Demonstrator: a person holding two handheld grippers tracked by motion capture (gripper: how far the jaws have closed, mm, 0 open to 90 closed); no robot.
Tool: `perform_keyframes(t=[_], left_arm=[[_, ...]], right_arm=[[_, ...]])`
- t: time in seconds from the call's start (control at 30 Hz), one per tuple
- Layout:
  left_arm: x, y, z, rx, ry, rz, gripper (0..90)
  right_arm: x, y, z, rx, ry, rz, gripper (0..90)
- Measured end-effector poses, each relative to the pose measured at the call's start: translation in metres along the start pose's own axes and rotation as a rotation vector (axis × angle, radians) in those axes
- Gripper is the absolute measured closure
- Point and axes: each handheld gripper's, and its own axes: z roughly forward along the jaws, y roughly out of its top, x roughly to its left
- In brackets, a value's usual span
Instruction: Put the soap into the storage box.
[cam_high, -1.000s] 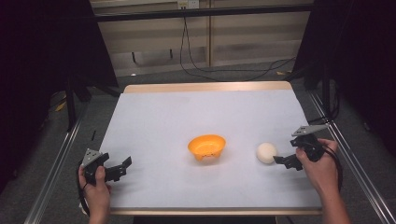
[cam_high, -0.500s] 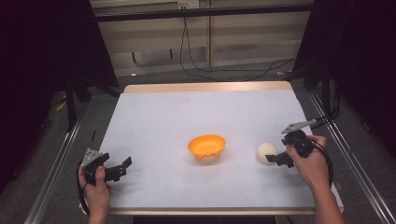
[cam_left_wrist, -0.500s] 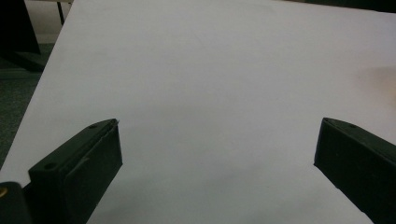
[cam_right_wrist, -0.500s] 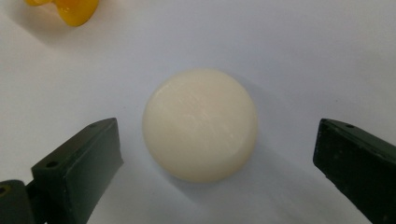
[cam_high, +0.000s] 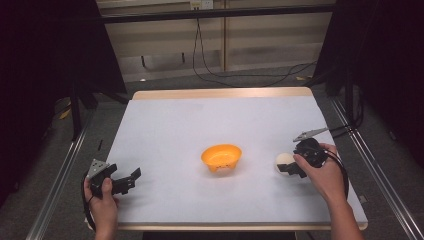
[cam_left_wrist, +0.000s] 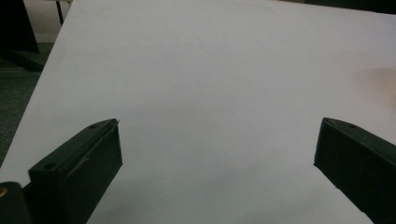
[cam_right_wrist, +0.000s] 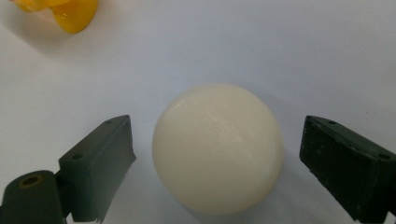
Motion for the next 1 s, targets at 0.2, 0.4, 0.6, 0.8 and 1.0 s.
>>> perform_keyframes(t=[0.2, 0.4, 0.6, 0.8, 1.0], left_arm=[[0.000, 0.000, 0.000, 0.001, 0.000, -0.001, 0.7], [0.000, 0.000, 0.000, 0.000, -0.001, -0.003, 0.7], [0.000, 0.000, 0.000, 0.000, -0.003, -0.004, 0.7], [0.001, 0.000, 0.000, 0.002, -0.006, -0.003, 0.8], [0.001, 0.000, 0.000, 0.004, -0.006, -0.004, 0.7]], right_arm=[[0.001, 0.001, 0.006, 0.010, -0.025, 0.003, 14.9], [0.001, -0.001, 0.009, 0.025, -0.040, 0.010, 17.4], [0.001, -0.003, 0.013, 0.041, -0.027, 0.018, 22.9], [0.001, -0.002, 0.016, 0.061, -0.023, 0.015, 23.9], [0.002, -0.001, 0.015, 0.065, -0.025, 0.006, 24.0]])
